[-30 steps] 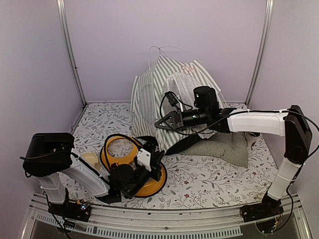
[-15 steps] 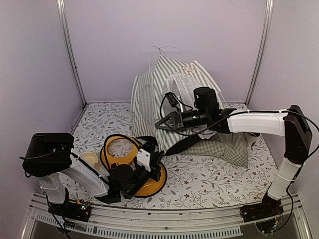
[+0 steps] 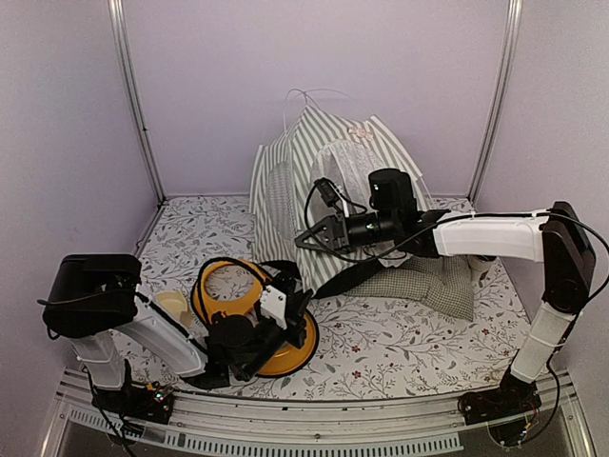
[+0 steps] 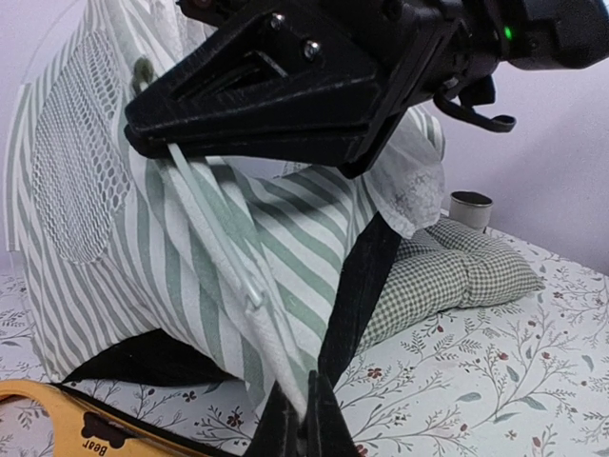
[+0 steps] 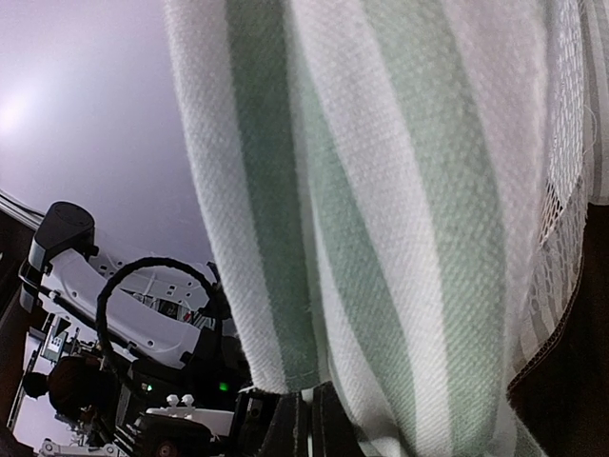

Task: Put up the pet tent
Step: Insert the tent pole into the pole socket of the pet tent.

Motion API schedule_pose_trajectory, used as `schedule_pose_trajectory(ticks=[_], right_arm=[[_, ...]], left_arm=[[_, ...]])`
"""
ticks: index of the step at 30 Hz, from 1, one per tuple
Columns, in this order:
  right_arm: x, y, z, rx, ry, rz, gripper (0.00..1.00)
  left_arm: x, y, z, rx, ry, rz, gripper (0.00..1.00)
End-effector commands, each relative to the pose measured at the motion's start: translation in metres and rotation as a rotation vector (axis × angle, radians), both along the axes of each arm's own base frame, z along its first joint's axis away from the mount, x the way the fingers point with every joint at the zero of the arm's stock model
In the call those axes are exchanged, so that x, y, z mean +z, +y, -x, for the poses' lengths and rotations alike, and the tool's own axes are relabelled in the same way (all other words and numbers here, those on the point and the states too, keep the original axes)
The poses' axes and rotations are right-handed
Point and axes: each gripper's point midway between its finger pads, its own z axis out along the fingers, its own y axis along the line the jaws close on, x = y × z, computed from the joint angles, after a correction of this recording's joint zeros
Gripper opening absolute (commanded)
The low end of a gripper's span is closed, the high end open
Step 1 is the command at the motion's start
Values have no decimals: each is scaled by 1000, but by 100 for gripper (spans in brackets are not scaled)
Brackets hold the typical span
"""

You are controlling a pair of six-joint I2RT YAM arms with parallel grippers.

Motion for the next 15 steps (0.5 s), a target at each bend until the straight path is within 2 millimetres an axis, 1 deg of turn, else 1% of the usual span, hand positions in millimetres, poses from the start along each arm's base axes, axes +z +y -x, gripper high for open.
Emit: schedule_pose_trajectory(ticks=[1, 8, 10, 12, 15], right_arm=[[76, -16, -52, -231, -221, -185, 0], [67, -13, -43, -221, -204, -175, 0], [67, -15, -43, -228, -207, -176, 0], [59, -17, -41, -232, -197, -161, 0], [57, -17, -40, -231, -193, -158, 0]], left_arm=[[-71, -21, 63, -263, 68, -264, 0], [-69, -16, 59, -250, 74, -247, 0], [-68, -14, 59, -248, 75, -241, 0], [-68, -14, 59, -248, 76, -239, 0], [-68, -13, 58, -247, 76, -239, 0]])
